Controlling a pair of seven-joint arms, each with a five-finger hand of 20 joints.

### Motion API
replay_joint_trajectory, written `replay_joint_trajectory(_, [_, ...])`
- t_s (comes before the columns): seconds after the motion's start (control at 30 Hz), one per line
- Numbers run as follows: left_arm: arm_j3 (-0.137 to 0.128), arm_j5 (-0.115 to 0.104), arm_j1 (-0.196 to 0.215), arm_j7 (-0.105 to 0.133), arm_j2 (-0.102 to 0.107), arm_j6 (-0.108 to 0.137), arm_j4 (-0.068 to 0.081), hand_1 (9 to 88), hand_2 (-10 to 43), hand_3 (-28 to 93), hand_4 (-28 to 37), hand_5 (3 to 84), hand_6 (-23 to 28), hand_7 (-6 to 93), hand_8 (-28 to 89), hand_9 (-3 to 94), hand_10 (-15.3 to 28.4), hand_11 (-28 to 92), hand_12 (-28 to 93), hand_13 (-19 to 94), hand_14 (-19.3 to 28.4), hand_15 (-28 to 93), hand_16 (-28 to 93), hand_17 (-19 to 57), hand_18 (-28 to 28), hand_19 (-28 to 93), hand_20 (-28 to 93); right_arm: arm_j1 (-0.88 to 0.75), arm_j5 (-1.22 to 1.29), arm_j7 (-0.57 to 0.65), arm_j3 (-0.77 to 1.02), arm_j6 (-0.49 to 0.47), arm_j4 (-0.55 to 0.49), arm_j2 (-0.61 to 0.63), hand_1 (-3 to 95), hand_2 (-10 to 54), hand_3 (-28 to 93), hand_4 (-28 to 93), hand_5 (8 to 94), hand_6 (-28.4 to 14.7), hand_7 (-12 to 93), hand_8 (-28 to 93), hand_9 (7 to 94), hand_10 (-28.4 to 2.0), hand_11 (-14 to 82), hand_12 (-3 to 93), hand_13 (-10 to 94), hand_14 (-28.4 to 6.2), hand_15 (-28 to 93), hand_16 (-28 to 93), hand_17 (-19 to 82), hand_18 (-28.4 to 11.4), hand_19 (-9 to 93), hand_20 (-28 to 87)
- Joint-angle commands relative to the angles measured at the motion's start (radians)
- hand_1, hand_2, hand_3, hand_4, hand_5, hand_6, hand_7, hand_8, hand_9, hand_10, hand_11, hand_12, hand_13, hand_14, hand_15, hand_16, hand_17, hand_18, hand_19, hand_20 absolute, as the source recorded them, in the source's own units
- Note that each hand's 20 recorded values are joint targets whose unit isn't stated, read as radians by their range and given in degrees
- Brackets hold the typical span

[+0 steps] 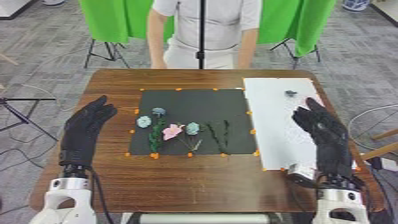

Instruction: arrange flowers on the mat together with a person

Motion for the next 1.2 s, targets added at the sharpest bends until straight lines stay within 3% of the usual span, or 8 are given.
replay_joint_trajectory(0.03, [-0.006, -0.007, 0.004, -0.012, 0.008, 0.003, 0.004, 24.3, 0.3, 66, -20.4, 48.2, 2.9, 14.9, -6, 45.3, 12.8, 19, 15, 36, 17.0, 16, 5, 4.7, 14.1, 8, 20, 0.168, -0.496, 0.311, 0.098, 0.081, -0.033, 0.245, 25.7, -9.5, 75, -21, 45.6, -3.2, 13, -9, 49.4, -16.0, 7.2, 16.7, 47, -11.8, 15, 17, 27, -14.1, 30, 36])
replay_joint_trajectory(0.13, [-0.004, -0.007, 0.006, -0.01, 0.009, 0.003, 0.003, 24.3, 0.3, 66, -20.4, 48.2, 2.8, 14.8, -6, 45.2, 12.7, 19, 15, 36, 17.0, 16, 5, 4.7, 14.1, 8, 20, 0.234, -0.674, 0.416, 0.095, 0.112, -0.005, 0.343, 29.2, -9.5, 72, -26, 50.9, -4.4, 13, -9, 56.4, -16.3, 9.7, 16.7, 58, -11.9, 17, 18, 34, -14.4, 42, 40])
replay_joint_trajectory(0.2, [-0.004, -0.007, 0.011, -0.008, 0.01, 0.006, 0.0, 24.3, 0.3, 66, -20.3, 48.2, 2.9, 14.9, -6, 45.2, 12.7, 19, 15, 36, 16.9, 16, 5, 4.7, 14.1, 8, 20, 0.284, -0.805, 0.513, 0.094, 0.0, 0.004, 0.403, 30.1, -9.5, 68, -27, 53.0, -4.4, 12, -8, 60.5, -16.4, 10.9, 16.7, 64, -11.8, 19, 20, 36, -15.4, 49, 42])
replay_joint_trajectory(0.33, [-0.007, -0.008, 0.014, -0.009, 0.012, 0.013, -0.003, 24.3, 0.3, 66, -20.3, 48.2, 2.9, 14.9, -6, 45.2, 12.8, 19, 15, 36, 16.9, 16, 5, 4.7, 14.0, 8, 20, 0.421, -0.933, 0.618, -0.002, -0.077, 0.108, 0.51, 29.6, -9.5, 60, -28, 55.2, -4.1, 10, -8, 65.5, -17.2, 11.1, 16.4, 71, -11.5, 24, 23, 39, -17.7, 59, 42])
replay_joint_trajectory(0.43, [-0.007, -0.009, 0.018, -0.007, 0.012, 0.016, -0.005, 24.3, 0.3, 66, -20.3, 48.1, 2.9, 14.8, -6, 45.2, 12.8, 19, 15, 36, 17.0, 16, 6, 4.7, 14.0, 8, 20, 0.5, -1.006, 0.659, -0.05, -0.196, 0.174, 0.546, 30.8, -9.5, 55, -28, 56.5, -3.0, 10, -8, 69.1, -17.0, 11.4, 16.2, 75, -11.0, 27, 24, 42, -18.8, 66, 43])
replay_joint_trajectory(0.57, [-0.005, -0.007, 0.019, -0.011, 0.006, 0.014, -0.006, 24.4, 0.4, 66, -20.3, 48.1, 2.9, 14.7, -6, 45.2, 12.8, 19, 15, 36, 17.0, 16, 6, 4.7, 14.0, 8, 20, 0.595, -1.07, 0.672, -0.121, -0.284, 0.274, 0.564, 30.5, -9.5, 57, -28, 55.3, -2.1, 9, -8, 71.9, -16.2, 11.1, 15.4, 83, -8.9, 29, 24, 47, -17.9, 72, 42])
replay_joint_trajectory(0.77, [-0.008, -0.007, 0.02, -0.012, 0.006, 0.021, -0.008, 24.4, 0.4, 66, -20.2, 48.1, 2.8, 14.8, -6, 45.3, 12.8, 19, 15, 36, 17.0, 16, 6, 4.7, 14.0, 8, 20, 0.741, -1.12, 0.652, -0.229, -0.309, 0.443, 0.562, 31.5, -9.5, 59, -28, 54.0, -1.7, 9, -8, 74.9, -15.6, 11.3, 14.2, 90, -6.3, 30, 26, 57, -13.9, 79, 37])
replay_joint_trajectory(1.2, [0.005, -0.006, 0.018, -0.01, 0.0, 0.021, -0.004, 24.2, 0.4, 66, -20.2, 48.2, 2.9, 14.8, -6, 45.1, 12.9, 19, 15, 36, 16.9, 16, 6, 4.7, 14.0, 8, 20, 0.899, -1.226, 0.632, -0.329, -0.353, 0.668, 0.472, 30.1, -9.5, 61, -28, 53.8, -1.2, 10, -9, 77.8, -14.8, 12.1, 14.0, 92, -5.5, 30, 28, 58, -13.1, 83, 32])
